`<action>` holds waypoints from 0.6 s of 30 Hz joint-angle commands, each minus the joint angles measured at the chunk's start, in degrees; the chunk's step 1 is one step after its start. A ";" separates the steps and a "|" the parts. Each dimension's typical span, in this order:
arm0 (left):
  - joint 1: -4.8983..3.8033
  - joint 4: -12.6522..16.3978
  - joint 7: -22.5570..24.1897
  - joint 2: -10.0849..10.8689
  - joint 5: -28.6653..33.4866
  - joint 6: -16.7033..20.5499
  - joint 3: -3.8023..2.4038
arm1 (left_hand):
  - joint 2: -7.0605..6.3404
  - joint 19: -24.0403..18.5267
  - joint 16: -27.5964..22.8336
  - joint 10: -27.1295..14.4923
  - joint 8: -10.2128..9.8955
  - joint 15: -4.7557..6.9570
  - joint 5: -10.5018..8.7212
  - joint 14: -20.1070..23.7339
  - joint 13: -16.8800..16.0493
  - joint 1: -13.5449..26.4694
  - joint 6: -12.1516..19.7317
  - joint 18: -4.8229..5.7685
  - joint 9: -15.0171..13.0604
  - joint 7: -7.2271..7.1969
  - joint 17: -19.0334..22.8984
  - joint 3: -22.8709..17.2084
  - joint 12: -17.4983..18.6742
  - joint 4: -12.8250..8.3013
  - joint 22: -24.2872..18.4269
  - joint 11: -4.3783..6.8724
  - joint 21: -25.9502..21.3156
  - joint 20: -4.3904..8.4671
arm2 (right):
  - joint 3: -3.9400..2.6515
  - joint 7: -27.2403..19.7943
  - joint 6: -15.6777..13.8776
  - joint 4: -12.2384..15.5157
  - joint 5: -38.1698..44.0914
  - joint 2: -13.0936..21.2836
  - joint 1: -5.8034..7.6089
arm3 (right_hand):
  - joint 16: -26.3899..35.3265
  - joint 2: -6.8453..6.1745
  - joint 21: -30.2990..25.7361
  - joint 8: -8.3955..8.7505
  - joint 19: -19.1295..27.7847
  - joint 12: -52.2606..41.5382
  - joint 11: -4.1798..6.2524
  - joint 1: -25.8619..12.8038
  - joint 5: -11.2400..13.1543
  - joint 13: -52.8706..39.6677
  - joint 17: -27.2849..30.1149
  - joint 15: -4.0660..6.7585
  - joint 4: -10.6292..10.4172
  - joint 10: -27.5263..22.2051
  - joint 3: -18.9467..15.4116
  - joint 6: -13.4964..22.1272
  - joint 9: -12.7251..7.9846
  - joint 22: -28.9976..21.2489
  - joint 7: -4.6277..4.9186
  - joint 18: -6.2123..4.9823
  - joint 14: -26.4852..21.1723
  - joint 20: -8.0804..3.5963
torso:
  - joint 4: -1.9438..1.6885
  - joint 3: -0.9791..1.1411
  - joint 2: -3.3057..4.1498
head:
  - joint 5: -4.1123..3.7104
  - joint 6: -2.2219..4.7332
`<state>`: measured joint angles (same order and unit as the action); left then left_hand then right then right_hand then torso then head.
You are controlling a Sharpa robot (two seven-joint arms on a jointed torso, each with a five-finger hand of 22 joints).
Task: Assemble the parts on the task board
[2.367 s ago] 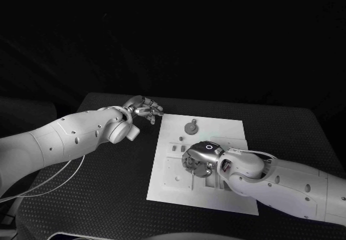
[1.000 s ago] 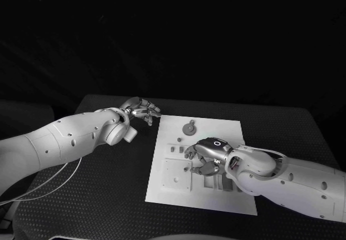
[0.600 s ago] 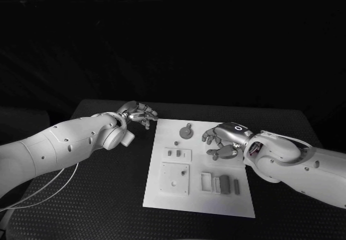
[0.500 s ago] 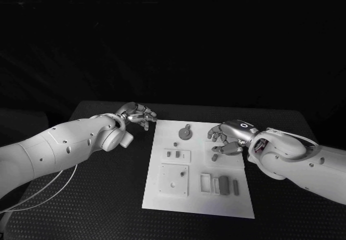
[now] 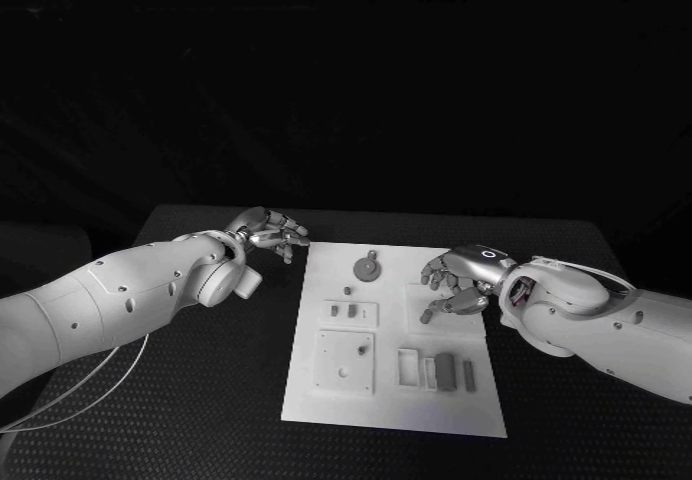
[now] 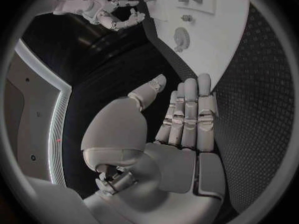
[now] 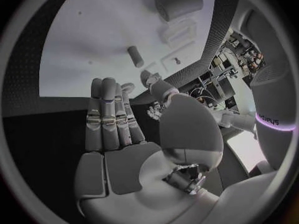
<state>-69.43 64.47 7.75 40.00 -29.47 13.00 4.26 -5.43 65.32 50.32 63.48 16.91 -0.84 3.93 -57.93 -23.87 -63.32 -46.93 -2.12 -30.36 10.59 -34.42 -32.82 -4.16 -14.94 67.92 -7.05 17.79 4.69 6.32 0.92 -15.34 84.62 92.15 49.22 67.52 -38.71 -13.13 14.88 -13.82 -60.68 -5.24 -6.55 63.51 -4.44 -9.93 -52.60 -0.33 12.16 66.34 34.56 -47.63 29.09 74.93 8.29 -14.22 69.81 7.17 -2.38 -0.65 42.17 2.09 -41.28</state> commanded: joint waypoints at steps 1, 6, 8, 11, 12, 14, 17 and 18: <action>-0.07 0.08 0.82 -0.06 0.39 -0.63 -0.04 | 0.04 0.20 -0.19 -0.29 -0.03 -0.08 0.17 -0.50 0.04 0.57 -0.14 -3.06 -0.08 0.38 -0.06 0.37 0.11 0.06 0.09 -0.05 -0.39 0.07 | 0.28 0.58 3.97 -0.46 2.44 -0.33 -0.24 | -0.38 -0.72 0.25 -0.20 0.43 0.19 -0.12 0.01 -0.10 -0.07 0.09 0.06 -0.51 0.00 0.02 -0.06 -0.05 1.48 -0.25 -0.78 -0.33 0.09 | -0.10 -0.03 0.00 | -0.12 -0.16; -0.07 0.11 0.78 0.01 0.39 -0.78 -0.04 | 0.06 0.20 -0.20 -0.29 -0.03 -0.08 0.18 -0.50 0.05 0.58 -0.13 -3.06 -0.08 0.38 -0.08 0.37 0.11 0.06 0.10 -0.05 -0.41 0.07 | 0.76 1.14 6.28 -0.98 2.67 -0.68 -0.51 | -0.57 -0.41 0.50 -0.64 0.60 0.24 -0.07 0.54 -0.09 -0.25 0.16 0.11 -0.38 0.06 0.18 -0.62 -0.02 1.48 -0.07 -0.78 -0.42 0.02 | -0.13 -0.08 0.01 | -0.20 -0.52; -0.07 0.08 0.75 0.06 0.39 -0.77 -0.04 | 0.07 0.20 -0.21 -0.30 -0.03 -0.08 0.18 -0.50 0.05 0.59 -0.13 -3.06 -0.08 0.38 -0.08 0.38 0.11 0.07 0.10 -0.05 -0.41 0.07 | 0.81 1.15 7.20 -0.84 2.80 -0.70 -0.62 | -0.63 -0.31 0.58 -0.83 0.66 0.24 -0.04 0.58 -0.08 -0.33 0.18 0.12 -0.36 0.10 0.14 -0.89 0.01 1.48 0.02 -0.78 -0.46 0.03 | -0.16 -0.08 0.01 | -0.12 -0.63; -0.07 0.08 0.75 0.12 0.39 -0.75 -0.04 | 0.07 0.20 -0.21 -0.31 -0.03 -0.08 0.18 -0.50 0.05 0.59 -0.12 -3.06 -0.08 0.38 -0.09 0.38 0.11 0.07 0.11 -0.05 -0.42 0.07 | 0.95 1.03 7.94 -0.52 2.81 -0.74 -0.81 | -0.70 -0.18 0.67 -1.04 0.73 0.25 -0.03 0.61 -0.08 -0.40 0.22 0.14 -0.32 0.13 0.09 -1.19 0.05 1.47 0.07 -0.78 -0.49 0.05 | -0.11 -0.05 0.00 | -0.06 -0.71; -0.07 0.07 0.74 0.12 0.39 -0.75 -0.04 | 0.08 0.20 -0.22 -0.31 -0.03 -0.08 0.18 -0.50 0.05 0.59 -0.12 -3.06 -0.08 0.38 -0.10 0.38 0.11 0.07 0.11 -0.05 -0.42 0.07 | 0.99 0.95 7.94 -0.39 2.76 -0.80 -0.92 | -0.74 -0.13 0.73 -1.18 0.76 0.27 -0.02 0.60 -0.07 -0.45 0.24 0.14 -0.32 0.13 0.05 -1.40 0.08 1.47 0.10 -0.78 -0.50 0.06 | -0.08 -0.06 -0.02 | -0.04 -0.77; -0.07 0.07 0.74 0.12 0.39 -0.78 -0.04 | 0.08 0.20 -0.22 -0.31 -0.03 -0.08 0.18 -0.50 0.05 0.59 -0.12 -3.06 -0.08 0.38 -0.10 0.38 0.11 0.07 0.11 -0.05 -0.42 0.07 | 1.01 0.85 7.93 -0.16 2.74 -0.91 -1.15 | -0.78 -0.07 0.80 -1.30 0.77 0.28 -0.02 0.54 -0.07 -0.49 0.26 0.14 -0.35 0.14 0.01 -1.57 0.10 1.47 0.15 -0.78 -0.52 0.07 | -0.05 -0.07 0.00 | -0.03 -0.83; -0.07 0.08 0.70 0.12 0.39 -0.86 -0.04 | 0.09 0.21 -0.22 -0.32 -0.03 -0.08 0.18 -0.50 0.05 0.60 -0.12 -3.06 -0.08 0.38 -0.11 0.38 0.12 0.08 0.12 -0.05 -0.43 0.07 | 1.03 0.70 7.65 -0.01 2.74 -1.13 -1.39 | -0.90 0.15 0.94 -1.55 0.73 0.31 -0.01 0.59 -0.08 -0.56 0.29 0.17 -0.34 0.15 0.01 -1.94 0.16 1.46 0.19 -0.78 -0.46 0.04 | -0.03 -0.05 0.01 | 0.06 -0.88; -0.07 0.09 0.68 0.12 0.39 -0.87 -0.04 | 0.09 0.21 -0.23 -0.32 -0.03 -0.08 0.18 -0.50 0.05 0.60 -0.12 -3.06 -0.08 0.38 -0.11 0.38 0.12 0.08 0.12 -0.05 -0.43 0.07 | 1.03 0.61 7.25 0.01 2.74 -1.25 -1.45 | -0.95 0.24 1.00 -1.63 0.71 0.30 0.01 0.64 -0.09 -0.60 0.30 0.18 -0.31 0.19 0.02 -2.05 0.17 1.46 0.21 -0.78 -0.42 0.02 | -0.02 -0.04 0.01 | 0.08 -0.87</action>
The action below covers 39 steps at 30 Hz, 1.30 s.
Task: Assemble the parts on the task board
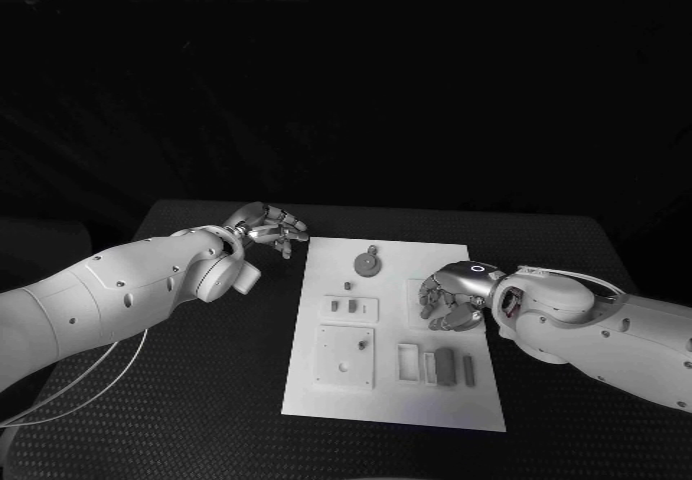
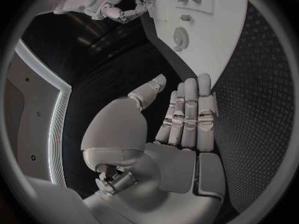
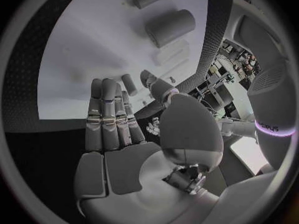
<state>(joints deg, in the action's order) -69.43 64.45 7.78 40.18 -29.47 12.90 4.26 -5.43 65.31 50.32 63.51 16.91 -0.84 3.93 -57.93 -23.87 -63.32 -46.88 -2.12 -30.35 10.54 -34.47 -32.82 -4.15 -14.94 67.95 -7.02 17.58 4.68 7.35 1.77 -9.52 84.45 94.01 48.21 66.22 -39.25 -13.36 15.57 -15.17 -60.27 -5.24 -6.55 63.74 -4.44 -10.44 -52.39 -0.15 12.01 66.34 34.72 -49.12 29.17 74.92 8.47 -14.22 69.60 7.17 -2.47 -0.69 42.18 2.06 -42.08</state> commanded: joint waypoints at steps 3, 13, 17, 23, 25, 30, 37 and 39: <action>-0.07 0.08 0.57 -0.07 0.38 -0.81 -0.04 | 0.11 0.22 -0.23 -0.36 -0.03 -0.08 0.18 -0.51 0.06 0.60 -0.17 -3.06 -0.09 0.44 -0.07 0.39 0.12 0.08 0.10 -0.09 -0.22 0.08 | 0.01 -0.68 0.25 0.13 0.85 -0.58 -0.35 | -0.87 1.33 0.82 -0.72 -0.12 -0.18 0.35 0.95 -0.07 -0.53 0.11 0.37 0.21 1.22 -0.05 -1.23 0.18 1.48 0.19 -0.78 0.32 -0.20 | 0.02 0.02 0.00 | 0.07 -0.08; -0.07 0.03 0.33 -0.10 0.38 -1.20 -0.04 | 0.12 0.22 -0.27 -0.47 -0.05 -0.10 0.18 -0.51 0.09 0.67 -0.13 -3.06 -0.09 0.45 -0.12 0.42 0.17 0.11 0.12 -0.12 -0.27 0.07 | 0.01 -0.10 -0.51 -0.37 0.74 -1.18 -0.41 | -1.98 5.06 2.20 -1.70 -1.29 -0.86 1.19 1.15 -0.10 -1.55 0.34 1.14 1.05 3.23 -0.08 -3.22 0.16 1.42 0.53 -0.78 1.81 -0.82 | -0.01 -0.01 -0.01 | 0.05 -0.15; -0.07 0.03 0.32 -0.13 0.38 -1.30 -0.04 | 0.14 0.22 -0.28 -0.50 -0.05 -0.11 0.18 -0.50 0.10 0.69 -0.12 -3.06 -0.09 0.46 -0.14 0.43 0.18 0.13 0.13 -0.12 -0.28 0.07 | 0.01 -0.20 -1.37 -0.54 1.12 -1.76 -0.50 | -2.33 7.35 2.66 -2.23 -1.64 -1.27 1.60 1.33 -0.10 -2.11 0.49 1.57 2.05 4.42 -0.02 -4.33 0.19 1.41 0.11 -0.78 2.34 -1.01 | 0.04 0.02 0.01 | 0.11 -0.22; -0.07 0.01 0.23 -0.16 0.38 -1.47 -0.04 | 0.18 0.23 -0.31 -0.54 -0.06 -0.12 0.17 -0.50 0.11 0.75 -0.10 -3.06 -0.09 0.47 -0.17 0.45 0.19 0.18 0.15 -0.14 -0.31 0.06 | 0.01 0.53 -2.68 -0.75 2.50 -2.46 -0.76 | -3.24 11.04 3.64 -3.22 -2.71 -2.18 2.51 1.57 -0.15 -3.50 0.51 2.38 4.20 6.55 0.23 -6.38 0.53 1.41 -0.76 -0.78 3.59 -1.51 | -0.01 0.04 0.01 | 0.09 -0.31; -0.07 -0.01 0.22 -0.17 0.38 -1.51 -0.04 | 0.20 0.23 -0.32 -0.56 -0.06 -0.12 0.17 -0.50 0.12 0.76 -0.10 -3.06 -0.09 0.47 -0.18 0.46 0.19 0.19 0.15 -0.15 -0.31 0.05 | 0.01 0.79 -2.99 -0.75 2.91 -2.56 -0.86 | -3.57 11.71 3.91 -3.55 -3.05 -2.45 2.77 1.92 -0.16 -3.86 0.42 2.62 4.55 7.15 0.45 -7.01 0.69 1.42 -1.01 -0.78 3.98 -1.70 | -0.03 0.02 0.01 | 0.09 -0.38; -0.07 -0.03 0.16 -0.16 0.38 -1.57 -0.04 | 0.21 0.23 -0.33 -0.58 -0.06 -0.13 0.18 -0.50 0.13 0.78 -0.09 -3.06 -0.09 0.47 -0.20 0.47 0.20 0.21 0.16 -0.15 -0.33 0.05 | 0.01 1.53 -3.26 -0.64 4.31 -2.63 -0.99 | -4.36 11.04 4.48 -4.24 -3.95 -2.97 3.43 2.78 -0.29 -5.20 0.21 3.24 4.03 8.70 3.37 -8.56 1.18 1.30 -1.56 -0.78 4.54 -2.01 | 0.00 -0.01 -0.01 | 0.14 -0.42; -0.07 -0.04 0.17 -0.16 0.38 -1.56 -0.04 | 0.23 0.23 -0.35 -0.61 -0.07 -0.14 0.18 -0.50 0.13 0.79 -0.07 -3.07 -0.09 0.47 -0.22 0.47 0.20 0.21 0.18 -0.16 -0.35 0.05 | 0.00 1.83 -3.52 -0.47 5.08 -2.42 -1.01 | -4.66 11.11 4.80 -4.75 -4.30 -3.41 3.91 2.42 -0.21 -6.50 0.17 3.67 4.28 9.74 4.76 -9.44 1.82 1.34 -1.99 -0.78 4.61 -2.21 | 0.02 -0.03 -0.01 | 0.18 -0.46; -0.07 -0.07 0.17 -0.14 0.38 -1.56 -0.04 | 0.24 0.23 -0.35 -0.62 -0.07 -0.14 0.18 -0.50 0.14 0.78 -0.07 -3.07 -0.09 0.47 -0.23 0.46 0.21 0.22 0.18 -0.16 -0.36 0.05 | -0.01 1.79 -4.05 -0.28 5.09 -2.30 -1.01 | -4.67 11.15 4.82 -4.80 -4.32 -3.45 3.95 2.41 -0.21 -6.62 0.17 3.71 4.31 9.82 4.84 -9.50 1.89 1.34 -2.03 -0.78 4.61 -2.22 | 0.03 0.00 -0.04 | 0.21 -0.46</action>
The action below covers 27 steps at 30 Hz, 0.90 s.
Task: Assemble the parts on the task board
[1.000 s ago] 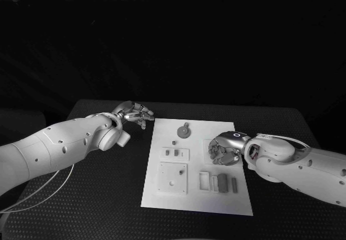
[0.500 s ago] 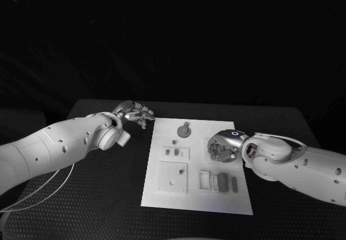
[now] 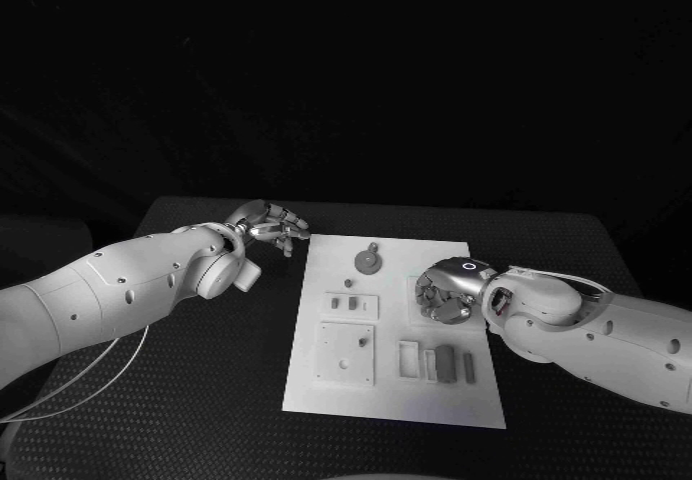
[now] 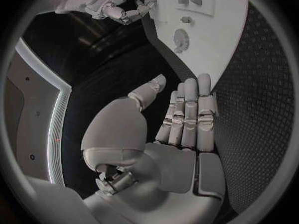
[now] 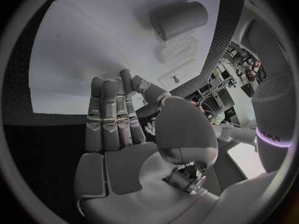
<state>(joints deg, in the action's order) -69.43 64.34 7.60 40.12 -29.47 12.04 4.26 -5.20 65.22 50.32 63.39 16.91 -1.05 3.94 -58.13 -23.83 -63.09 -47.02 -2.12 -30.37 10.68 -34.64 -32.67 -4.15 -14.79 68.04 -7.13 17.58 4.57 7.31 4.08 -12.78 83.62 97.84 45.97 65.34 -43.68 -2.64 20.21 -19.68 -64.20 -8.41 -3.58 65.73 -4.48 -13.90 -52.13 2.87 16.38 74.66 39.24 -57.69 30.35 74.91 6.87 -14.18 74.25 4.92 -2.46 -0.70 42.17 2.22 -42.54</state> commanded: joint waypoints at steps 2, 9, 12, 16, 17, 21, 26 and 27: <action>-0.07 -0.01 0.36 -0.10 0.38 -0.70 -0.04 | 0.01 0.33 -0.36 -0.52 -0.07 0.07 0.18 -0.30 0.10 0.56 0.07 -3.07 -0.06 0.33 -0.07 0.32 0.21 0.07 0.09 -0.05 -0.37 0.15 | 0.02 -0.69 -1.75 0.90 1.13 0.13 -0.13 | -0.26 0.44 0.21 -0.33 -0.41 -0.29 1.00 0.42 -0.17 -3.26 -0.09 0.73 -0.04 1.54 0.39 -0.96 0.76 1.35 -0.45 -0.82 -0.05 0.02 | 0.02 0.01 -0.02 | 0.07 0.02; -0.06 -0.26 0.39 -0.21 0.38 -0.66 -0.04 | 0.03 0.33 -0.38 -0.55 -0.08 0.06 0.18 -0.30 0.11 0.56 0.09 -3.08 -0.06 0.34 -0.10 0.32 0.21 0.07 0.11 -0.05 -0.39 0.15 | -1.32 -1.58 -5.38 3.37 -0.66 1.28 -0.06 | -0.37 0.30 0.35 -0.43 -0.58 -0.34 1.10 0.40 -0.15 -3.63 -0.11 0.84 0.04 1.65 0.58 -1.08 0.99 1.36 -0.53 -0.82 0.06 -0.07 | 0.00 0.01 -0.04 | 0.32 0.07; -0.06 -0.43 0.41 -0.24 0.38 -0.58 -0.04 | 0.03 0.33 -0.39 -0.56 -0.08 0.06 0.19 -0.30 0.11 0.57 0.10 -3.08 -0.06 0.34 -0.11 0.32 0.21 0.07 0.12 -0.06 -0.40 0.15 | -1.96 -1.93 -6.19 4.52 -0.76 1.49 0.37 | -0.42 0.23 0.42 -0.47 -0.66 -0.34 1.14 0.40 -0.15 -3.76 -0.12 0.88 0.04 1.68 0.65 -1.12 1.07 1.37 -0.55 -0.82 0.10 -0.11 | 0.03 0.00 -0.03 | 0.47 0.02; -0.06 -0.15 0.49 -0.29 0.38 -0.44 -0.04 | 0.04 0.33 -0.40 -0.57 -0.08 0.05 0.18 -0.30 0.12 0.59 0.11 -3.08 -0.06 0.34 -0.13 0.33 0.21 0.09 0.13 -0.06 -0.41 0.14 | -2.18 -2.19 -6.46 5.99 -0.82 1.41 0.98 | -0.51 0.07 0.55 -0.52 -0.83 -0.36 1.20 0.38 -0.14 -3.98 -0.14 0.94 0.04 1.75 0.71 -1.18 1.20 1.39 -0.59 -0.82 0.17 -0.18 | 0.08 0.01 -0.03 | 0.79 0.00; -0.06 -0.11 0.55 -0.37 0.38 -0.40 -0.04 | 0.04 0.33 -0.40 -0.57 -0.08 0.05 0.18 -0.30 0.12 0.59 0.11 -3.08 -0.06 0.34 -0.13 0.33 0.21 0.09 0.13 -0.06 -0.42 0.14 | -2.21 -2.24 -6.56 6.36 -0.82 1.35 0.99 | -0.52 0.06 0.58 -0.52 -0.85 -0.36 1.20 0.38 -0.14 -4.01 -0.14 0.95 0.04 1.75 0.73 -1.19 1.22 1.39 -0.59 -0.82 0.17 -0.19 | 0.07 0.00 -0.02 | 0.89 0.01; -0.06 -0.13 0.77 -0.48 0.79 -0.17 -0.04 | 0.04 0.29 -0.48 -0.59 -0.08 0.03 0.15 -0.25 0.12 0.76 0.12 -3.06 -0.07 0.36 -0.17 0.41 0.19 0.19 0.15 -0.08 -0.49 0.10 | -2.23 -3.07 -5.80 7.38 -1.99 0.69 0.99 | -0.55 0.05 0.65 -0.54 -0.92 -0.36 1.22 0.38 -0.14 -4.10 -0.15 0.97 0.03 1.77 0.77 -1.21 1.27 1.40 -0.61 -0.82 0.19 -0.23 | -0.03 -0.03 -0.01 | 1.21 -0.02; -0.06 -0.32 0.80 -0.49 1.18 0.06 -0.04 | -0.03 0.23 -0.64 -0.57 -0.06 0.00 -0.63 -0.17 0.13 1.16 0.14 -3.07 -0.09 0.36 -0.31 0.71 0.13 0.38 0.23 -0.09 -0.65 0.07 | -2.17 -3.77 -5.30 8.68 -2.93 -1.94 0.90 | -0.56 0.07 0.68 -0.53 -0.95 -0.35 1.23 0.37 -0.14 -4.16 -0.15 0.98 0.02 1.76 0.80 -1.19 1.30 1.40 -0.61 -0.82 0.19 -0.25 | 0.12 0.02 0.00 | 1.83 -0.13; -0.07 -0.33 0.84 -0.56 1.22 0.08 -0.04 | -0.04 0.22 -0.65 -0.57 -0.06 0.00 -0.64 -0.16 0.13 1.17 0.14 -3.07 -0.09 0.36 -0.32 0.72 0.13 0.38 0.24 -0.09 -0.66 0.07 | -2.07 -3.87 -5.18 8.77 -2.89 -2.74 0.81 | -0.56 0.08 0.69 -0.53 -0.95 -0.34 1.23 0.37 -0.14 -4.18 -0.15 0.98 0.01 1.76 0.81 -1.18 1.31 1.40 -0.60 -0.82 0.19 -0.25 | 0.15 0.03 0.00 | 1.92 -0.13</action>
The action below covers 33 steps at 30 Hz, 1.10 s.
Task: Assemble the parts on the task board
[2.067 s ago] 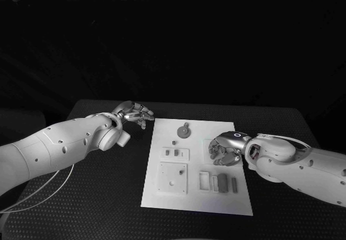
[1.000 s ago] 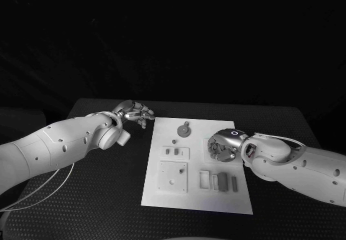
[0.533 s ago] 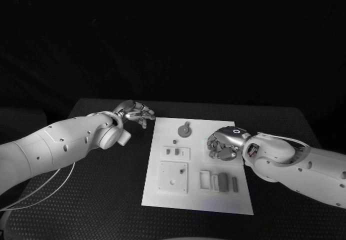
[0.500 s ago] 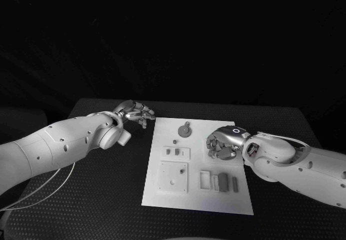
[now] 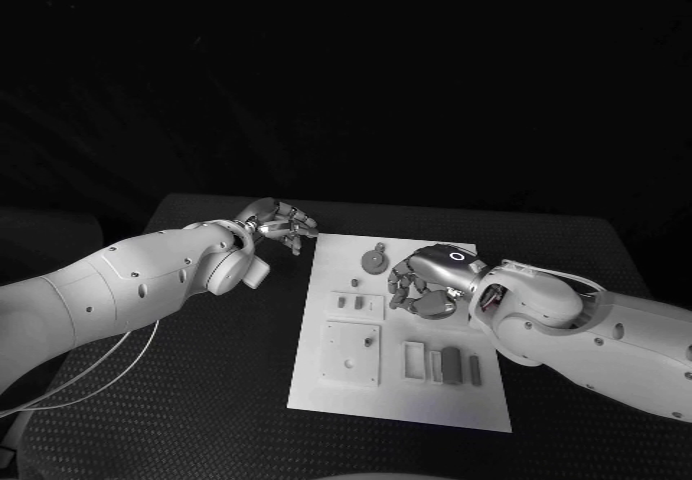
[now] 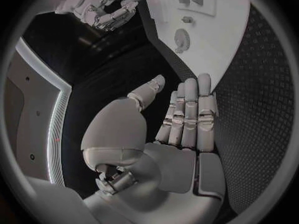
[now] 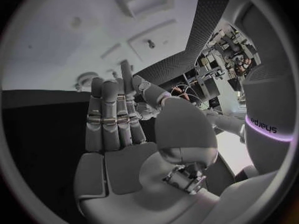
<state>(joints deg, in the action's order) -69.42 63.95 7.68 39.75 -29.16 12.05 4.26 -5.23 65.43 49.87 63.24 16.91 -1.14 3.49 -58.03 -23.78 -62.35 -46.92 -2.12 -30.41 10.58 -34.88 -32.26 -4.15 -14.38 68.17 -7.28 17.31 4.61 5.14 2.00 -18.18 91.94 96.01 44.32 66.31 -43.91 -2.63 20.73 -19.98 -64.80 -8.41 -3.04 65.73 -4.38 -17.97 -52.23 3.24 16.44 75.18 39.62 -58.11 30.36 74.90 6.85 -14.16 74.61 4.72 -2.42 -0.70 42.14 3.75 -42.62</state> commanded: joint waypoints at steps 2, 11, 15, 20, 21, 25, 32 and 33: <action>-0.07 -0.03 0.78 -0.36 0.97 0.14 -0.04 | -0.02 -0.01 -0.22 -0.41 -0.06 0.09 -0.21 -0.23 0.08 0.45 0.03 -3.07 -0.06 0.45 -0.09 0.34 0.12 -0.02 0.10 0.06 -0.42 0.02 | 0.46 -1.93 0.33 0.64 -0.85 -2.50 -0.33 | -0.33 0.11 0.18 -0.21 -0.36 -0.33 0.69 0.36 -0.25 -0.14 -0.05 0.62 -0.05 1.22 0.45 -0.74 1.32 1.40 -0.57 -0.84 -0.19 -0.06 | 0.13 0.01 0.00 | 0.58 -0.07; -0.08 -0.13 0.71 -0.95 1.01 -0.09 -0.04 | 0.02 -0.07 -0.29 -0.43 -0.05 0.09 -0.21 -0.17 0.09 0.46 0.03 -3.07 -0.06 0.45 -0.12 0.37 0.12 -0.02 0.12 0.05 -0.49 0.02 | 1.84 -2.31 0.90 0.61 1.56 -5.63 -2.53 | -0.33 0.15 0.21 -0.18 -0.34 -0.29 0.69 0.35 -0.25 -0.23 -0.04 0.61 -0.02 1.18 0.50 -0.68 1.36 1.40 -0.56 -0.84 -0.22 -0.07 | -0.10 -0.11 0.00 | 1.15 -0.28; -0.08 -0.01 0.66 -0.88 1.01 -0.19 -0.04 | 0.03 -0.07 -0.30 -0.44 -0.05 0.09 -0.21 -0.16 0.09 0.46 0.04 -3.08 -0.06 0.45 -0.13 0.37 0.13 -0.02 0.12 0.05 -0.51 0.02 | 2.01 -2.45 1.24 0.27 1.88 -6.36 -3.72 | -0.34 0.15 0.21 -0.18 -0.33 -0.28 0.69 0.35 -0.24 -0.26 -0.04 0.61 -0.01 1.16 0.52 -0.67 1.38 1.40 -0.55 -0.84 -0.23 -0.08 | -0.08 -0.11 0.04 | 1.49 -0.58; -0.09 0.01 0.53 -1.00 1.01 -0.49 -0.04 | 0.03 -0.08 -0.32 -0.45 -0.05 0.08 -0.21 -0.16 0.10 0.46 0.04 -3.08 -0.07 0.45 -0.14 0.39 0.13 -0.02 0.13 0.05 -0.52 0.02 | 2.45 -2.71 1.57 -0.40 2.13 -7.75 -4.59 | -0.34 0.16 0.22 -0.17 -0.32 -0.27 0.69 0.36 -0.24 -0.29 -0.04 0.62 0.00 1.15 0.54 -0.65 1.39 1.40 -0.55 -0.84 -0.24 -0.08 | 0.05 -0.02 0.02 | 1.93 -0.86; -0.09 0.02 0.52 -1.05 1.01 -0.55 -0.04 | 0.03 -0.08 -0.32 -0.46 -0.05 0.08 -0.21 -0.16 0.10 0.47 0.04 -3.08 -0.07 0.45 -0.14 0.39 0.13 -0.02 0.13 0.05 -0.52 0.01 | 2.52 -2.71 1.72 -0.47 2.19 -7.99 -4.76 | -0.34 0.16 0.22 -0.17 -0.32 -0.26 0.69 0.36 -0.24 -0.30 -0.04 0.62 0.01 1.15 0.54 -0.65 1.40 1.40 -0.55 -0.84 -0.24 -0.08 | 0.00 -0.02 0.02 | 1.95 -0.90; -0.09 0.05 0.55 -1.16 1.01 -0.58 -0.04 | 0.05 -0.08 -0.33 -0.48 -0.05 0.08 -0.22 -0.15 0.10 0.48 0.05 -3.07 -0.07 0.45 -0.16 0.41 0.14 -0.01 0.14 0.04 -0.54 0.01 | 3.00 -2.42 3.29 -0.92 2.63 -8.56 -4.95 | -0.34 0.19 0.24 -0.16 -0.30 -0.24 0.68 0.36 -0.24 -0.34 -0.04 0.62 0.02 1.12 0.56 -0.63 1.42 1.40 -0.54 -0.84 -0.25 -0.09 | -0.13 -0.04 0.02 | 2.06 -1.10; -0.09 0.14 0.38 -1.06 1.01 -0.73 -0.04 | 0.06 -0.08 -0.35 -0.50 -0.06 0.07 -0.22 -0.15 0.11 0.49 0.07 -3.08 -0.07 0.45 -0.18 0.43 0.14 -0.01 0.16 0.03 -0.56 0.01 | 3.16 -2.21 4.93 -2.13 2.96 -8.99 -4.97 | -0.34 0.26 0.27 -0.11 -0.22 -0.16 0.65 0.27 -0.23 -0.47 -0.03 0.58 0.03 1.02 0.57 -0.52 1.48 1.41 -0.50 -0.84 -0.33 -0.07 | 0.00 -0.06 0.03 | 2.06 -1.17; -0.09 0.15 0.37 -1.08 1.01 -0.80 -0.04 | 0.06 -0.08 -0.35 -0.50 -0.06 0.07 -0.22 -0.15 0.11 0.49 0.07 -3.08 -0.07 0.45 -0.19 0.43 0.14 -0.01 0.16 0.03 -0.56 0.01 | 3.25 -2.19 5.08 -2.30 2.98 -9.13 -5.04 | -0.34 0.27 0.27 -0.10 -0.21 -0.16 0.65 0.27 -0.23 -0.47 -0.03 0.57 0.03 1.02 0.57 -0.52 1.49 1.41 -0.50 -0.84 -0.34 -0.07 | 0.01 -0.04 0.03 | 2.08 -1.17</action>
<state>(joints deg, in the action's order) -69.43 63.91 7.66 38.76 -28.62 11.99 4.26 -5.21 65.42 49.86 63.30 16.91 -1.14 3.49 -58.03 -23.74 -62.34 -46.82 -2.12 -30.39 10.48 -34.97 -32.26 -4.15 -14.38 68.27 -7.22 17.10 4.58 8.29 0.10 -15.28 89.77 97.88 35.47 61.40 -43.91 -2.63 20.73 -20.00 -64.79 -8.33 -2.84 65.73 -4.44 -18.35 -52.21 3.12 16.45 75.34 39.93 -58.21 30.36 74.95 6.71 -14.17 74.49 4.73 -2.46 -0.75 42.16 5.78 -43.76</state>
